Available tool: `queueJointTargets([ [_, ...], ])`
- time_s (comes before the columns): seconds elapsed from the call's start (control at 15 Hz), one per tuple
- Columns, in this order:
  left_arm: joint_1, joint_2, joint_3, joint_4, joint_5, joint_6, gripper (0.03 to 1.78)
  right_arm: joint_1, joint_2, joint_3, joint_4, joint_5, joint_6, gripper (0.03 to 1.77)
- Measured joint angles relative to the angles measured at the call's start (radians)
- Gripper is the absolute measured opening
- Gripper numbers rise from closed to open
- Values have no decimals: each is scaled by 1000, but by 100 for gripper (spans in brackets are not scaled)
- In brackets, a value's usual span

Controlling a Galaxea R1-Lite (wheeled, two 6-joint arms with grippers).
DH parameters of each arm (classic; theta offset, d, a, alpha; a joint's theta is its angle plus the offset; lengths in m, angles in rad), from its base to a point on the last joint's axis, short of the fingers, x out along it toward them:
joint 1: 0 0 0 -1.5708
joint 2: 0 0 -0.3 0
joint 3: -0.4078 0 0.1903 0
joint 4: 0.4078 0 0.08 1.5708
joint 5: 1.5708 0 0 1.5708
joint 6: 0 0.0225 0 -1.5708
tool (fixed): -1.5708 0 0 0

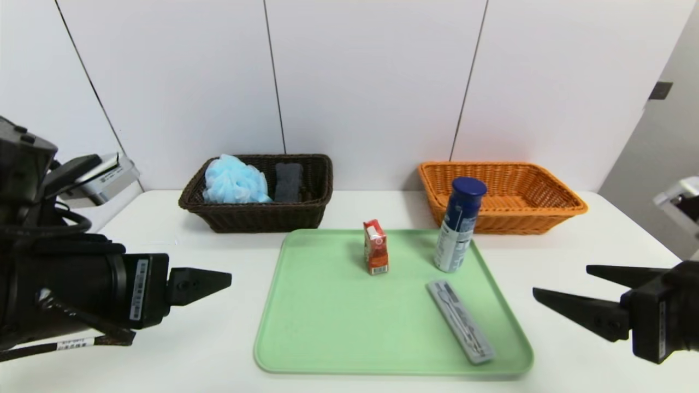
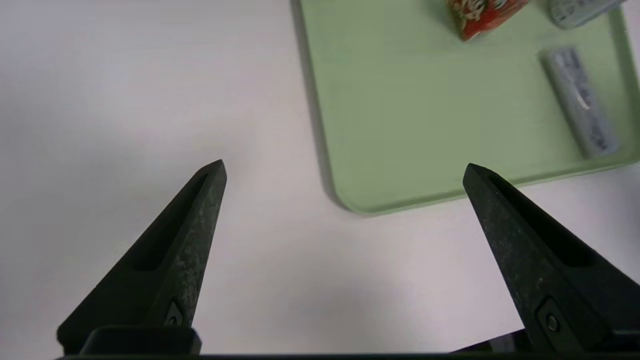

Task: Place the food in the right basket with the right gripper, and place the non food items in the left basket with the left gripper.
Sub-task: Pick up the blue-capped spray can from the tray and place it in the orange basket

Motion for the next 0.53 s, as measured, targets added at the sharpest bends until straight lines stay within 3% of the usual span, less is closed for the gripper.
queueJointTargets([
  [0.27,16,-86,75,3,-1,7,169,141,-40,241,-347,25,-58,171],
  [0.53,14,-166,102,32,-9,21,169,129,-72,336,-471,20,-63,171],
])
